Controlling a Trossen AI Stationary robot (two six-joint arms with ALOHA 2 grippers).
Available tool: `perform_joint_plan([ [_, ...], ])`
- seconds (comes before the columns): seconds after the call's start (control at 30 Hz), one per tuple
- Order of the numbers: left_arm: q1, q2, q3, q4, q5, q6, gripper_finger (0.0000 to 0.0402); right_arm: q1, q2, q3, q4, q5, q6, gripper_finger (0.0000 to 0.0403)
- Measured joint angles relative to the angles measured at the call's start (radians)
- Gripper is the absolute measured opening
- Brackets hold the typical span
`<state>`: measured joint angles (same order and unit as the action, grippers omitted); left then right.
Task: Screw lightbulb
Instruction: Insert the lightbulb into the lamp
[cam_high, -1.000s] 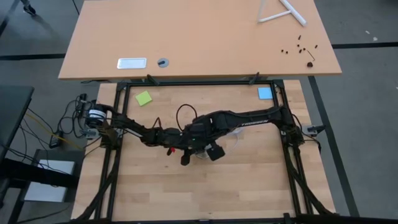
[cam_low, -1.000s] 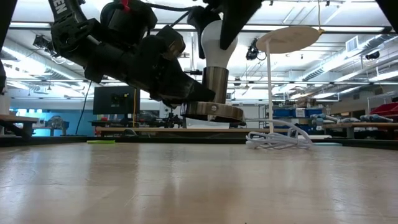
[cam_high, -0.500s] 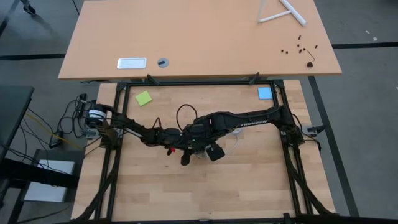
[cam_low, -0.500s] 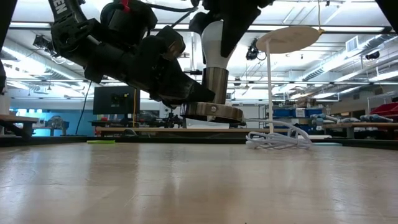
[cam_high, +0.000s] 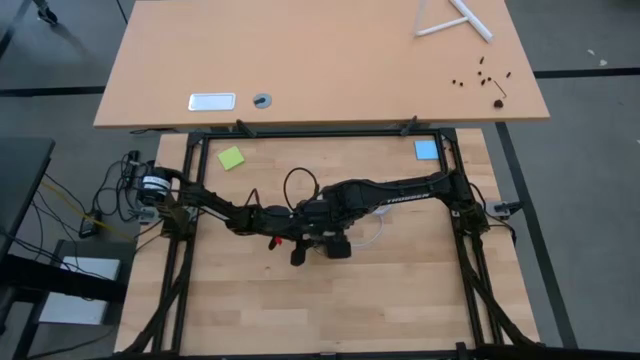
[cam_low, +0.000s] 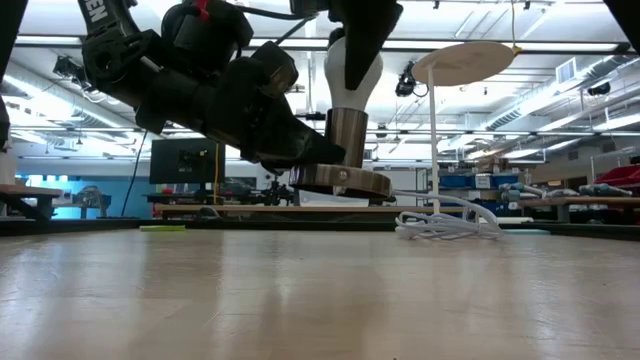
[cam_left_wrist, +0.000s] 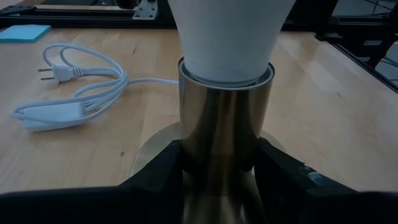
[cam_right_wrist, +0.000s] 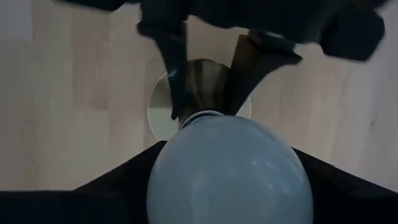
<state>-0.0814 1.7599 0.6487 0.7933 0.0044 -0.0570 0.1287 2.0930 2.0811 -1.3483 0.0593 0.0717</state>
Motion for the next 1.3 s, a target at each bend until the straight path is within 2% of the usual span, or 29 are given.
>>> perform_joint_plan([
  [0.23,0.0,0.0,0.0,0.001,0.003,-0.001,0.0159,-0.002,0.0,0.0,-0.006,-0.006,0.402,0.0271],
  [0.37,-0.001,0.0,0.0,0.003,0.015,-0.004,0.0159,-0.014,0.0,0.0,-0.011,-0.073,0.601,0.0278],
  [0.47,-0.001,0.0,0.0,0.01,0.004,0.003,0.0159,-0.024,0.0,0.0,0.0,-0.126,0.663,0.0291],
  [0.8,0.0,0.0,0.0,0.011,-0.003,0.004,0.0159,-0.038,0.0,0.015,-0.003,-0.171,0.535,0.0312],
  [1.17,0.001,-0.001,0.001,0.007,-0.007,0.0,0.0159,-0.044,-0.003,0.073,-0.076,-0.142,0.22,0.0313],
  [1.3,0.001,-0.001,0.001,0.004,-0.006,0.0,0.0159,-0.044,-0.003,0.073,-0.077,-0.135,0.039,0.0315],
])
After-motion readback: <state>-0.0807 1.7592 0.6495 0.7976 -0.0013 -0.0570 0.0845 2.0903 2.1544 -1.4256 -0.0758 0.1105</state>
